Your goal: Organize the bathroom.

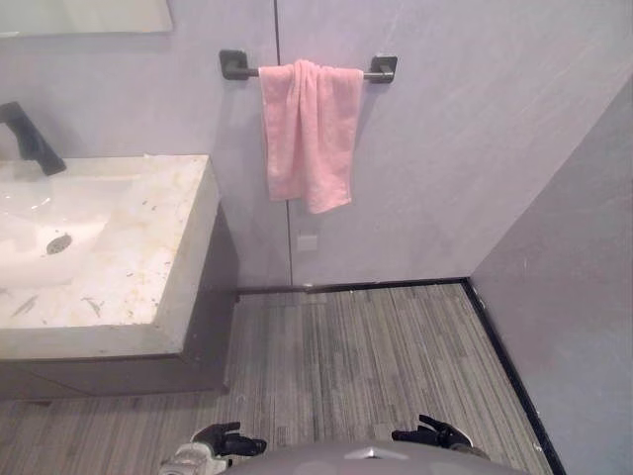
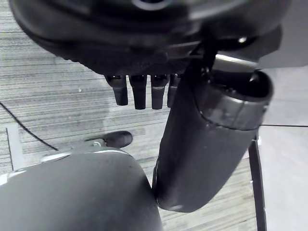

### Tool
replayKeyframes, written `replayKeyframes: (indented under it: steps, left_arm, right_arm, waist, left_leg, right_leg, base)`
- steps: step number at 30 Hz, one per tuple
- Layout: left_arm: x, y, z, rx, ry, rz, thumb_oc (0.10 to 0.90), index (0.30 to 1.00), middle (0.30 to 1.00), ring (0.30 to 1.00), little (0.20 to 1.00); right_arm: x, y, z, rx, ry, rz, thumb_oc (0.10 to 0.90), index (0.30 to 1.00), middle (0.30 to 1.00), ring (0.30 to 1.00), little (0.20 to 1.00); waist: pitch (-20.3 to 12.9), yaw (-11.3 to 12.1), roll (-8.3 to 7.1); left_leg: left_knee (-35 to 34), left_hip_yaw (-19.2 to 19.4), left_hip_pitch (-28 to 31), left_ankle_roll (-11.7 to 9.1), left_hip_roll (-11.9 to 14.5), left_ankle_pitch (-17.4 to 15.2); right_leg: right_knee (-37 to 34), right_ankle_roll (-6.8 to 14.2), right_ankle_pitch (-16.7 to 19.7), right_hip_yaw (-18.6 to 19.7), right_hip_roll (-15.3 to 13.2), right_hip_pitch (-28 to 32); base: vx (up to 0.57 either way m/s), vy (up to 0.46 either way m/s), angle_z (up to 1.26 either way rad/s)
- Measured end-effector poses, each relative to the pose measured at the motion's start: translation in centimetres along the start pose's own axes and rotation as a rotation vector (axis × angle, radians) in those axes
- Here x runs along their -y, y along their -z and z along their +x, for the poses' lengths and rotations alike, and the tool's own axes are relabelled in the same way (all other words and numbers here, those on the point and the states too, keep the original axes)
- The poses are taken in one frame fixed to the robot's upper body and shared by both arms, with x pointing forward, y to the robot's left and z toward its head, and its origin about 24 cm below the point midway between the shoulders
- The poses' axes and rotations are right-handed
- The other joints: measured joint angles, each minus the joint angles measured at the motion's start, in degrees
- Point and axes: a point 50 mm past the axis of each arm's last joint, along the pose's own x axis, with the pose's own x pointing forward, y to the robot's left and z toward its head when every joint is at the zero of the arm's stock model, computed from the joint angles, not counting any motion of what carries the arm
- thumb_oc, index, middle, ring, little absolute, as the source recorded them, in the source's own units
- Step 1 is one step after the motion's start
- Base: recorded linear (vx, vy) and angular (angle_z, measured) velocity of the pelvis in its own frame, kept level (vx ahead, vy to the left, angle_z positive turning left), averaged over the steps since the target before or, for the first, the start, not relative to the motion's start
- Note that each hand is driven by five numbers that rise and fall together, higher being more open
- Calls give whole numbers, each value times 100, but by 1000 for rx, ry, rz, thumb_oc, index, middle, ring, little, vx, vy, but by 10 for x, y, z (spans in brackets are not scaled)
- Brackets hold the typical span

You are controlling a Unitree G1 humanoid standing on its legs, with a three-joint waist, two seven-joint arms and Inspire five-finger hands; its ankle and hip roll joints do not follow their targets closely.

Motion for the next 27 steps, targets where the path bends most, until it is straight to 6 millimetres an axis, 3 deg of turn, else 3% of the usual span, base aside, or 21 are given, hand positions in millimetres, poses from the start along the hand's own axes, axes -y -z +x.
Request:
replayKeyframes:
  steps: [7,13,15,16,20,21,24,27]
  left_arm:
    - [4,-15,0,101,49,-1,800,900,900,900,900]
    - [7,-58,-6,309,123,18,800,900,900,900,900]
    - [9,-78,-11,389,138,38,800,900,900,900,900]
    - [10,-97,-18,470,144,55,800,900,900,900,900]
    - [15,-138,-38,660,137,-21,800,900,900,900,900]
    - [14,-155,-51,744,119,-34,800,900,900,900,900]
    - [13,-186,-81,915,117,-52,800,900,900,900,900]
    - [20,-214,-111,1072,154,-67,800,900,900,900,900]
  right_arm:
    - [-3,-7,0,36,-14,2,800,900,900,900,900]
    - [-7,-30,0,163,-28,9,800,900,900,900,900]
    - [-11,-47,-2,243,-34,13,800,900,900,900,900]
    - [-15,-65,-7,328,-40,10,800,900,900,900,900]
    - [-20,-114,-24,560,-39,8,800,900,900,900,900]
    - [-22,-134,-38,669,-39,16,800,900,900,900,900]
    - [-22,-166,-62,865,-21,3,800,900,900,900,900]
    - [-16,-186,-78,1002,30,-5,800,900,900,900,900]
  waist:
    - [-53,-5,-13]
    - [-26,-7,27]
    - [0,-33,59]
    - [72,-50,88]
    - [148,-129,169]
    - [184,-152,173]
    - [211,-156,150]
    - [270,-133,104]
  left_leg:
    - [0,2,-6,2,0,1]
    - [-1,31,-29,13,3,11]
    - [0,48,-21,17,3,14]
    - [-1,63,-28,26,4,21]
    - [-2,93,-24,30,6,26]
    - [-2,91,-35,26,12,29]
    - [1,81,-37,7,29,42]
    - [20,24,-73,-26,41,63]
  right_leg:
    - [0,-4,3,2,0,-13]
    - [1,9,26,38,2,-54]
    - [1,14,29,54,2,-55]
    - [1,26,41,71,2,-62]
    - [1,67,71,75,-3,-66]
    - [1,70,73,71,3,-76]
    - [1,73,74,63,21,-69]
    - [1,72,73,27,42,-79]
  base:
    - [0,0,0]
    - [-4,-21,-3]
    - [2,-59,-4]
    - [2,-46,-5]
    - [2,-95,-4]
    - [1,-108,1]
    - [11,-159,2]
    - [34,-159,9]
